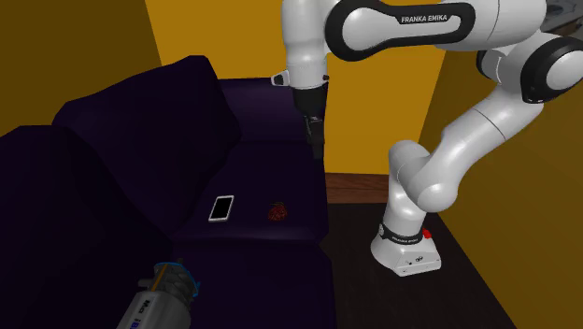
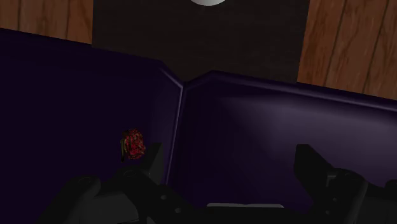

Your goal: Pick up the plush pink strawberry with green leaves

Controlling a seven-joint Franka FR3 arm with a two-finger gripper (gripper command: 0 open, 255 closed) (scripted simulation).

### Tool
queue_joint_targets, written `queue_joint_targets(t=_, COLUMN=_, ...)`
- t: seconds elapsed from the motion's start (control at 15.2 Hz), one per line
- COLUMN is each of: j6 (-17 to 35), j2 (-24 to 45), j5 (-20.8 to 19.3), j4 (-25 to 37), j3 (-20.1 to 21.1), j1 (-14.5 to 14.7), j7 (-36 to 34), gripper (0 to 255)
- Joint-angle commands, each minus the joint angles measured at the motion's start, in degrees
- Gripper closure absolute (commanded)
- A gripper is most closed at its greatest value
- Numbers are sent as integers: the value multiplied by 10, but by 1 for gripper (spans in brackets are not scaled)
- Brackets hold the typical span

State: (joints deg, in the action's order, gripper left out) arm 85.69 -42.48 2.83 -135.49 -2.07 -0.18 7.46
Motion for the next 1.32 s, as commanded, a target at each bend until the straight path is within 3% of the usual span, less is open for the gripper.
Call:
queue_joint_targets(t=0.0, j6=0, j2=0, j5=0, j4=0, j3=0, j1=0, j7=0, gripper=0)
queue_joint_targets(t=0.59, j6=202, j2=63, j5=-50, j4=-108, j3=-24, j1=-23, j7=32, gripper=0)
queue_joint_targets(t=1.25, j6=442, j2=226, j5=-102, j4=-146, j3=-56, j1=-54, j7=53, gripper=0)
